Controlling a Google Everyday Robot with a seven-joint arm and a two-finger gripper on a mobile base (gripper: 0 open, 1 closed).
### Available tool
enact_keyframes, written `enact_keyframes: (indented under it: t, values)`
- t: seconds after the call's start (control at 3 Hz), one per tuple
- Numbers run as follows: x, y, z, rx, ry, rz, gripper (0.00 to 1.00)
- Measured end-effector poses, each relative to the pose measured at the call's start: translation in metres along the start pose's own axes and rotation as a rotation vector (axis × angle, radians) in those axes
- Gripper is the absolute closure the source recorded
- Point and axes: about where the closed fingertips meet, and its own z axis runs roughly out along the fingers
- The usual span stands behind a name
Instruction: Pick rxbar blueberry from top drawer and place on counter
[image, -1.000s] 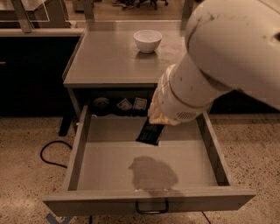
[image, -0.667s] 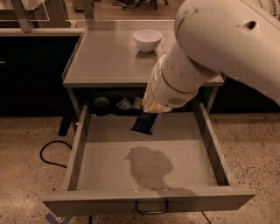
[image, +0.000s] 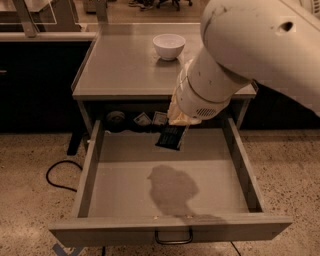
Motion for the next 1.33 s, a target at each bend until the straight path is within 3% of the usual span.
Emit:
enact_keyframes:
  t: [0.33,0.67,1.0,1.33]
  values:
    - [0.039,-0.045,0.014,0.009,0.064,0.012,1.00]
    - [0.085,-0.111,0.029,0.015,0.180,0.025,1.00]
    - [0.070,-0.147,0.015,0.067,0.171,0.020,1.00]
    - [0.068,-0.147,0.015,0.068,0.169,0.018,1.00]
